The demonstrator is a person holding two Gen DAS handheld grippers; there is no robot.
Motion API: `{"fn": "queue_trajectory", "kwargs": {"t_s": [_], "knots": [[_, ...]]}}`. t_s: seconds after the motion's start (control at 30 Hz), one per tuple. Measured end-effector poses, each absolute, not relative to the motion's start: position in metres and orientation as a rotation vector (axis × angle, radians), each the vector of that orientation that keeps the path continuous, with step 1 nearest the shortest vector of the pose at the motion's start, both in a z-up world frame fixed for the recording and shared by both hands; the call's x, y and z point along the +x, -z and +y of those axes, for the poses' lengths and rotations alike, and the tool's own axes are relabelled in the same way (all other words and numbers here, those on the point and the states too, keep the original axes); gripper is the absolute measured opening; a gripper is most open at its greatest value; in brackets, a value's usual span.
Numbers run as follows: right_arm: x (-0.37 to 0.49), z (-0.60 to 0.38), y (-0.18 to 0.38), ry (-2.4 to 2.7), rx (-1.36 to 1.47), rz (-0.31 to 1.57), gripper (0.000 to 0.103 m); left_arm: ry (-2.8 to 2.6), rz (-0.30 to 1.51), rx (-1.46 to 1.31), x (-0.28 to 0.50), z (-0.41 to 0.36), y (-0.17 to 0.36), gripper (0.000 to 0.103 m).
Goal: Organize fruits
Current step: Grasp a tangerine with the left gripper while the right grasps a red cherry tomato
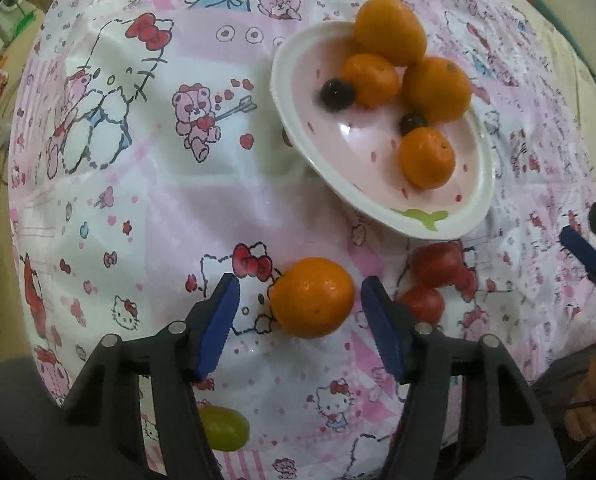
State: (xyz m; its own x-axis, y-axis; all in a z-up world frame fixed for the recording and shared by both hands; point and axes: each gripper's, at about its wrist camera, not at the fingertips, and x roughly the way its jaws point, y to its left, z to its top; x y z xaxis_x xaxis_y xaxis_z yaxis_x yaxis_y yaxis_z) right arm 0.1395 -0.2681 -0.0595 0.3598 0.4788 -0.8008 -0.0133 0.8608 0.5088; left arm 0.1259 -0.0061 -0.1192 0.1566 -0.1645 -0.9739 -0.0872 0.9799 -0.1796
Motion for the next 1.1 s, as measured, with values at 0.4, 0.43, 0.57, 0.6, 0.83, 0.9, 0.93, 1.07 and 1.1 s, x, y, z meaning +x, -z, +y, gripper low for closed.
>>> {"fn": "queue_trajectory", "kwargs": {"t_s": [0.4, 0.43, 0.57, 0.6, 0.83, 0.9, 0.93, 1.07, 1.1], "knots": [[0.141, -0.266, 0.069, -0.327, 0.441, 1.208, 0.089, 0.108, 1.394, -0.135, 0.126, -0.025, 0.106, 0.036], [0.141, -0.264, 0.072, -0.319, 0.431, 1.219, 0.089, 0.100, 1.379, -0.130, 0.124, -0.023, 0.102, 0.036], [0.140, -0.252, 0.085, -0.275, 0.347, 1.267, 0.090, 0.061, 1.323, -0.137, 0.119, -0.010, 0.086, 0.036], [0.140, -0.247, 0.089, -0.282, 0.336, 1.282, 0.089, 0.051, 1.311, -0.144, 0.119, -0.007, 0.083, 0.036], [0.142, -0.197, 0.119, -0.361, 0.192, 1.396, 0.071, 0.030, 1.274, -0.181, 0.118, 0.006, 0.071, 0.036], [0.144, -0.188, 0.125, -0.363, 0.163, 1.414, 0.069, 0.032, 1.274, -0.171, 0.118, 0.005, 0.071, 0.036], [0.144, -0.184, 0.127, -0.363, 0.145, 1.419, 0.068, 0.034, 1.275, -0.169, 0.118, 0.005, 0.071, 0.036], [0.146, -0.176, 0.129, -0.364, 0.083, 1.407, 0.064, 0.045, 1.273, -0.171, 0.116, 0.005, 0.069, 0.036], [0.145, -0.175, 0.129, -0.372, 0.081, 1.402, 0.060, 0.043, 1.271, -0.170, 0.116, 0.006, 0.069, 0.036]]}}
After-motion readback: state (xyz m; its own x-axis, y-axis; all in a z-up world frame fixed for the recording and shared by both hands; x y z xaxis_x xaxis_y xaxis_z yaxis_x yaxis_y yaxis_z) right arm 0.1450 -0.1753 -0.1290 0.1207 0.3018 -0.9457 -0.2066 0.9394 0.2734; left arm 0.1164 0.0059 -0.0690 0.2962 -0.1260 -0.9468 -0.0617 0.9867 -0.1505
